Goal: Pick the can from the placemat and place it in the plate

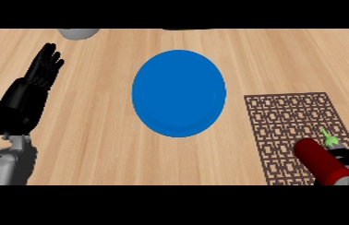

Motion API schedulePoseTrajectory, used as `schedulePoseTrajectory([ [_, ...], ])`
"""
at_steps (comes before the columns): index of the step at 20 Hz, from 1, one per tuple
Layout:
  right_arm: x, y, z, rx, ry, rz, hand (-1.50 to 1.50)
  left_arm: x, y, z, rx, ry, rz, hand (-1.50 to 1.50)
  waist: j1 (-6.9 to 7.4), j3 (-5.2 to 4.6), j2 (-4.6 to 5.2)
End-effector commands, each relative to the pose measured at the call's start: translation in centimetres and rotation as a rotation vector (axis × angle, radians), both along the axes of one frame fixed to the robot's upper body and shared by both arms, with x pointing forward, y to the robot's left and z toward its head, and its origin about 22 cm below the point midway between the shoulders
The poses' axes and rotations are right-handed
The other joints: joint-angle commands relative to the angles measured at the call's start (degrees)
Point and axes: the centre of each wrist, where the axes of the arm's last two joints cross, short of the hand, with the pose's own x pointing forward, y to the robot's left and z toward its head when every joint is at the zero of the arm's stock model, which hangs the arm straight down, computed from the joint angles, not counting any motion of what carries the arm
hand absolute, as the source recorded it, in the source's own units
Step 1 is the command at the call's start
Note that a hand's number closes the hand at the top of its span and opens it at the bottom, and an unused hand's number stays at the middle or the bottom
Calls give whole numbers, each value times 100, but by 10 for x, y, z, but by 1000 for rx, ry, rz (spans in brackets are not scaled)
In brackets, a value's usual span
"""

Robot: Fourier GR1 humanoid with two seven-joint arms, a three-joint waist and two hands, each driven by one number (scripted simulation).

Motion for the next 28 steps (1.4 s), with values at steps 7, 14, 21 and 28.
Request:
schedulePoseTrajectory([
  [7, -28, 85, 87, 190, -416, 228, 150, 6, -11, -4, -5, -19, -59, 0, 311, 12, 72],
  [14, 15, 139, 111, 230, -422, 343, 150, 15, -19, -4, 11, -9, -59, 0, 353, 18, 92],
  [21, 79, 192, 111, 283, -422, 339, 150, 17, -20, 9, -2, -18, -56, 0, 359, 26, 87],
  [28, 157, 225, 94, 351, -365, 307, 150, 16, -22, 5, 11, -24, -76, 0, 447, 27, 118],
])
